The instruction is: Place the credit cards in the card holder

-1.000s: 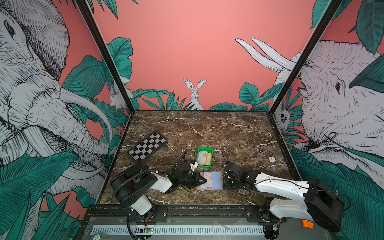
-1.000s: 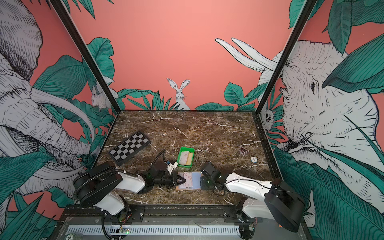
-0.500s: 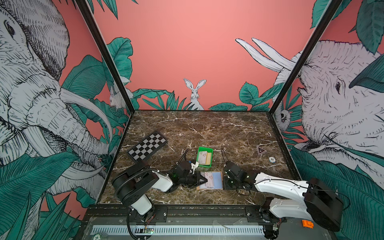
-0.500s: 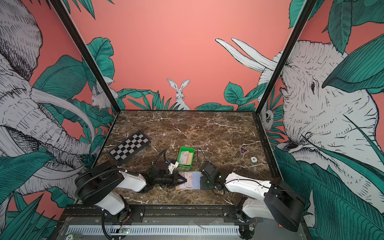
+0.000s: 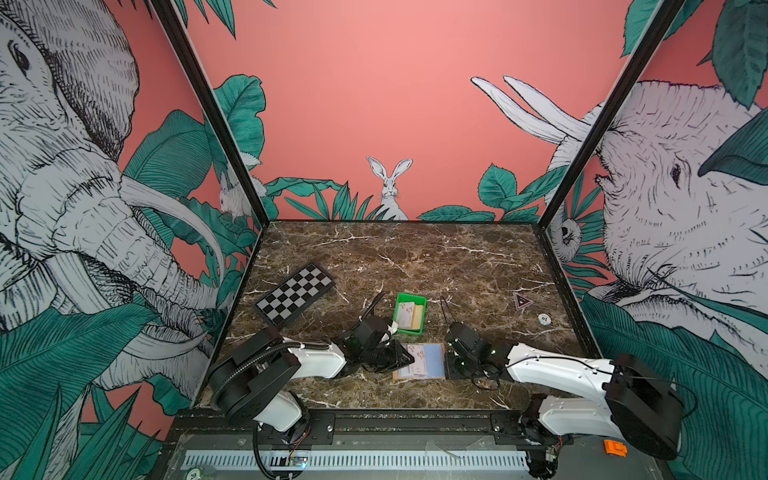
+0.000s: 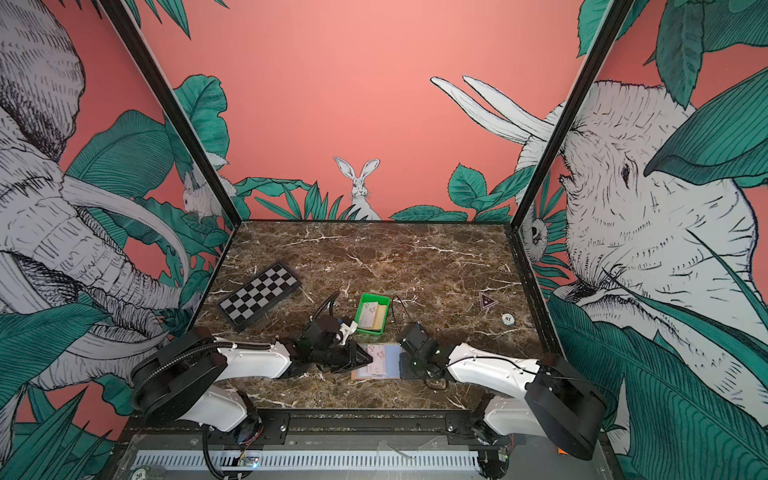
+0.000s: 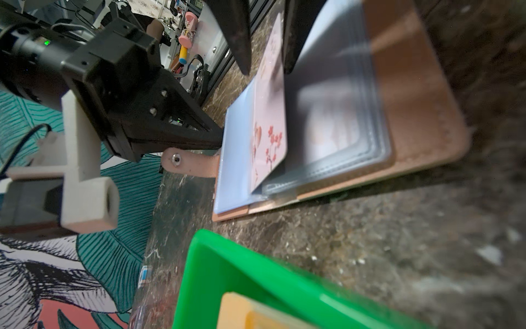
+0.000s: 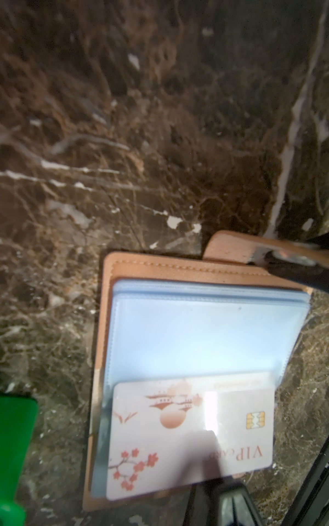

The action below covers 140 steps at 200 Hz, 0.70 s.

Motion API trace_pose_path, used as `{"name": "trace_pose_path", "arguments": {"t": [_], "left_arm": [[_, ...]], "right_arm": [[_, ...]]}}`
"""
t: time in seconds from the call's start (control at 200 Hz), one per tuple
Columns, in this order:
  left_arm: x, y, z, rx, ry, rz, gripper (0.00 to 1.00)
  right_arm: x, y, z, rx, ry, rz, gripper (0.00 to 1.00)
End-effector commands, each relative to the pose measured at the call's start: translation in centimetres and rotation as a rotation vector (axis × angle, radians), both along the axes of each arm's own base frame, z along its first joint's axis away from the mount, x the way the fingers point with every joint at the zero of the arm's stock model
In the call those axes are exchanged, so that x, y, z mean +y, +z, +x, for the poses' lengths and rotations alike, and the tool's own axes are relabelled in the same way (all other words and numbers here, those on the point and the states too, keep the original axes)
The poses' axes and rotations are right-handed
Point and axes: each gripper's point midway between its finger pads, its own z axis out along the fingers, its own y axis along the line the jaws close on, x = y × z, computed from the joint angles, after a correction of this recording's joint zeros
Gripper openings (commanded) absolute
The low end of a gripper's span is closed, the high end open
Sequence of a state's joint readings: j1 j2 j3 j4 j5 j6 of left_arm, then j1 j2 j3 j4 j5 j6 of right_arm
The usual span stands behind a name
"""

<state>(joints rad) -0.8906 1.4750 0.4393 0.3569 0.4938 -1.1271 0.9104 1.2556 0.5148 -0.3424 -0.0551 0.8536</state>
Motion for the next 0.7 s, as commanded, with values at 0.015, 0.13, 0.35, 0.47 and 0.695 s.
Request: {"name": "trace_pose_path", "arguments": {"t": [0.015, 0.13, 0.35, 0.47, 0.695], "left_arm": [[1.0, -0.6, -0.3, -0.006, -0.014, 0.086, 0.22], [0.8, -0.4, -0.1, -0.012, -0.018, 0.089, 0.22], [0.2, -0.1, 0.6, -0.037, -0.030, 0.105, 0.19], [-0.2, 0.0, 0.9, -0.044, -0.041, 0.109, 0.17], [-0.9, -0.1, 1.1, -0.049, -0.063, 0.120, 0.12]], "right_arm": [[-1.3, -1.3, -0.4, 0.009, 0.006, -0.079, 0.02], [-1.1, -1.2, -0.4, 0.007, 0.010, -0.079, 0.02], [-1.0, -1.2, -0.3, 0.007, 0.013, -0.081, 0.02], [-1.1, -1.3, -0.4, 0.007, 0.014, -0.087, 0.01], [-1.2, -1.5, -0.4, 0.012, 0.010, -0.090, 0.00]]}}
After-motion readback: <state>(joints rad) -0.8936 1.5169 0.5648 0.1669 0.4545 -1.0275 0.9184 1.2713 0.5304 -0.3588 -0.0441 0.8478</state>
